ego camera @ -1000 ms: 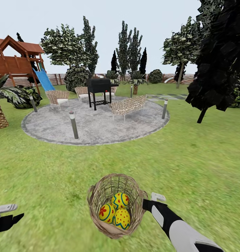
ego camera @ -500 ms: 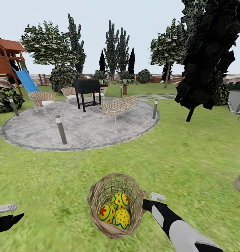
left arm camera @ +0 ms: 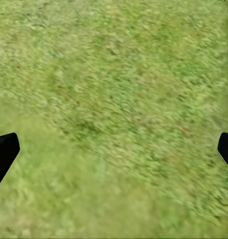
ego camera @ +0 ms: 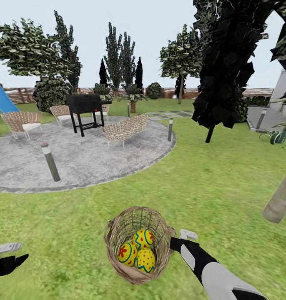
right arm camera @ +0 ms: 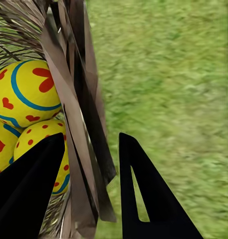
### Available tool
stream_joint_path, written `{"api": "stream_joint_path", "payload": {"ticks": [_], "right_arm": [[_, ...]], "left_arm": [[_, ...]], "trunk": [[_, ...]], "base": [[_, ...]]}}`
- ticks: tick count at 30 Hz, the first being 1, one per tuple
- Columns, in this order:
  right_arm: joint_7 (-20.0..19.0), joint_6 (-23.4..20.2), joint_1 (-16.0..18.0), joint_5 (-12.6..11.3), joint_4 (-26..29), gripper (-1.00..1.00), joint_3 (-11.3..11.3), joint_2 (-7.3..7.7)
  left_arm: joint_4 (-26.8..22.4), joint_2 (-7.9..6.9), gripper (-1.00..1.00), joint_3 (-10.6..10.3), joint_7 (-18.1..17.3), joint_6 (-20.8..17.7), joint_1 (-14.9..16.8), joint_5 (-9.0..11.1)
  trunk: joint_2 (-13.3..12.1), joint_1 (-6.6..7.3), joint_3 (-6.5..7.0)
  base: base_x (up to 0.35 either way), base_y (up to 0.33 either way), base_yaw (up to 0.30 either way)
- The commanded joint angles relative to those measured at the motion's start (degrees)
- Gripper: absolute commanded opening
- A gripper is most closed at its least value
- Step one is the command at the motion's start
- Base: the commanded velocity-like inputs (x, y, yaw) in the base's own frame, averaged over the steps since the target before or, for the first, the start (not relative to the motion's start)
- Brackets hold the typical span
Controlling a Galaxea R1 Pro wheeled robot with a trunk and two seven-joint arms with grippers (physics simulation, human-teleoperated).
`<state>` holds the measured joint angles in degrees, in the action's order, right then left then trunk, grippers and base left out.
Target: Take the three Easter eggs out of the wicker basket on the lawn in the garden, then place them on the lawn next to a single tree (choose any tree) so that all three eggs are next to the same tree and none are left in the basket.
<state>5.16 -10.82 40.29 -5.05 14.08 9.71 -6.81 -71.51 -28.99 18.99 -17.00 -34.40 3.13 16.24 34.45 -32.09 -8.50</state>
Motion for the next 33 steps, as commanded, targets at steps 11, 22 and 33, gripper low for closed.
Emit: {"api": "stream_joint_path", "payload": {"ticks": [11,22,33], "right_arm": [[0.2,-0.3,0.0,-0.8,0.2,-1.00,0.2,-0.04],[0.2,-0.3,0.0,-0.8,0.2,-1.00,0.2,-0.04],[0.2,-0.3,0.0,-0.8,0.2,-1.00,0.2,-0.06]], "left_arm": [[0.0,-0.01,1.00,0.1,-0.1,-0.4,0.0,0.3],[0.0,0.00,1.00,0.1,-0.1,-0.4,0.0,0.3],[0.0,-0.01,1.00,0.1,-0.1,-0.4,0.0,0.3]], "trunk": [[0.1,-0.05,-0.10],[0.1,-0.05,-0.10],[0.1,-0.05,-0.10]], "base": [[0.321,0.116,-0.245],[0.321,0.124,-0.228],[0.319,0.129,-0.089]]}}
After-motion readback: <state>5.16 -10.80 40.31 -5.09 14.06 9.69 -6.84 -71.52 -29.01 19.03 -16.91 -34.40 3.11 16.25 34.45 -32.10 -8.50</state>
